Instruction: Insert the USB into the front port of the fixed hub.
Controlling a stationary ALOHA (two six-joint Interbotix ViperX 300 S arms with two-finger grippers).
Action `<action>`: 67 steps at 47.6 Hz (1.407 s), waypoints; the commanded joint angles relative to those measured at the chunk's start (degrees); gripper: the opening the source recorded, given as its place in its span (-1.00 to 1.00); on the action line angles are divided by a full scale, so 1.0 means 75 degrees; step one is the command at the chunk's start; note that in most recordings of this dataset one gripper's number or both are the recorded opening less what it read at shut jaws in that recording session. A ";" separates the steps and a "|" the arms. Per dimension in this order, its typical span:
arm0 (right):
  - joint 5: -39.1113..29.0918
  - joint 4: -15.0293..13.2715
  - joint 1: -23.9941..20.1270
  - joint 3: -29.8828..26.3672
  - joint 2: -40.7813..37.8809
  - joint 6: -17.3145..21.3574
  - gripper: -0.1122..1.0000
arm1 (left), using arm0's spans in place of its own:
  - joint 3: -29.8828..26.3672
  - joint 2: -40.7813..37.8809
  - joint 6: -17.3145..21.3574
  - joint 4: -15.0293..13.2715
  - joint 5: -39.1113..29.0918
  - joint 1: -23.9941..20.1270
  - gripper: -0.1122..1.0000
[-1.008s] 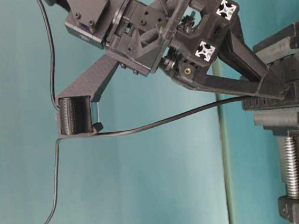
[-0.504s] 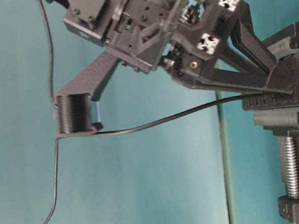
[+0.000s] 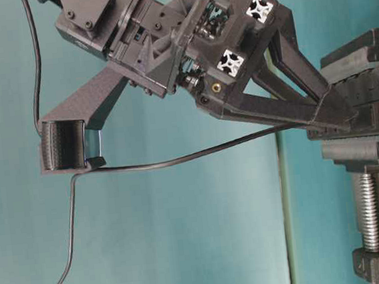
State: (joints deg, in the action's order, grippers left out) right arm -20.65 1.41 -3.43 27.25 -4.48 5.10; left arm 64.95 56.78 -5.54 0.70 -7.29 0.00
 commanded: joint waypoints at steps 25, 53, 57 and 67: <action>0.0070 -0.0012 0.0012 -0.0012 0.0398 0.0059 0.48 | -0.0105 -0.0023 -0.0023 0.0023 0.0070 0.0012 -0.79; 0.0398 -0.0023 0.0188 0.0645 0.1219 0.0070 0.48 | -0.0082 -0.0023 -0.0012 0.0023 0.0070 0.0012 -0.79; 0.0492 -0.0023 0.0199 0.0727 0.1324 0.0070 0.48 | -0.0082 -0.0023 -0.0012 0.0023 0.0082 0.0012 -0.79; 0.0645 -0.0012 0.0211 0.0926 0.1570 0.0070 0.48 | -0.0082 0.0000 0.0000 0.0023 0.0070 0.0012 -0.79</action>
State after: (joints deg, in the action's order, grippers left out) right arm -16.44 1.32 -1.93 34.37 5.01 5.10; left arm 64.95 56.95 -5.63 0.79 -7.29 0.00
